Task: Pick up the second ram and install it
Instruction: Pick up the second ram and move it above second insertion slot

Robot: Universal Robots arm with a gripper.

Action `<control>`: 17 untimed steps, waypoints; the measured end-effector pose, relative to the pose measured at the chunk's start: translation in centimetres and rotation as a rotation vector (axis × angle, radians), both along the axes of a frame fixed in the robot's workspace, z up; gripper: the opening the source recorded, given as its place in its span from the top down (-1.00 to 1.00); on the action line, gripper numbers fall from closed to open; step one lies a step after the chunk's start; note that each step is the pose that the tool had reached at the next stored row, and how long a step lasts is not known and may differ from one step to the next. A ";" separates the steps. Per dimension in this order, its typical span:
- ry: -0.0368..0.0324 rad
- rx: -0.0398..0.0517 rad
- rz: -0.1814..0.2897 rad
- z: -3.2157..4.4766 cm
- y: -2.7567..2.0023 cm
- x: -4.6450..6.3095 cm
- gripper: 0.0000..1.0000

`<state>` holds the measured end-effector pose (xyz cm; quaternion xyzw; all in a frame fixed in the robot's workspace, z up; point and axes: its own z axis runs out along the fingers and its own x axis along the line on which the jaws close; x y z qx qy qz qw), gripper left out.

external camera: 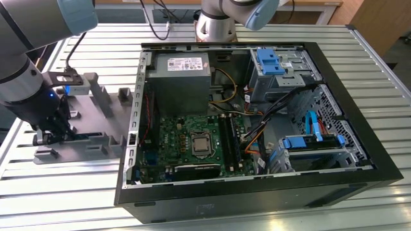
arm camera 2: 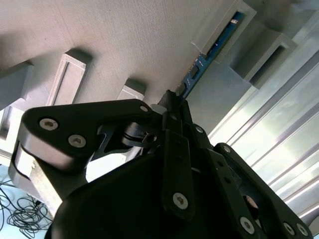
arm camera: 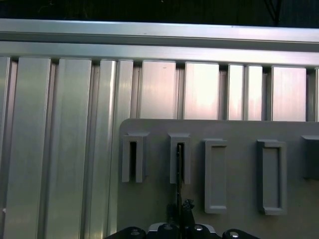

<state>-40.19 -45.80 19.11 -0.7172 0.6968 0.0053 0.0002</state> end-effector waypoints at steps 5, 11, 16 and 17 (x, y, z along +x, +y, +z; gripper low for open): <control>-0.0001 0.0000 0.000 0.22 0.00 0.0 0.73; -0.0001 0.0001 0.000 0.28 0.00 0.0 0.73; 0.0001 0.0005 0.000 0.38 0.00 0.0 0.73; -0.0001 0.0008 0.000 0.42 0.00 0.0 0.73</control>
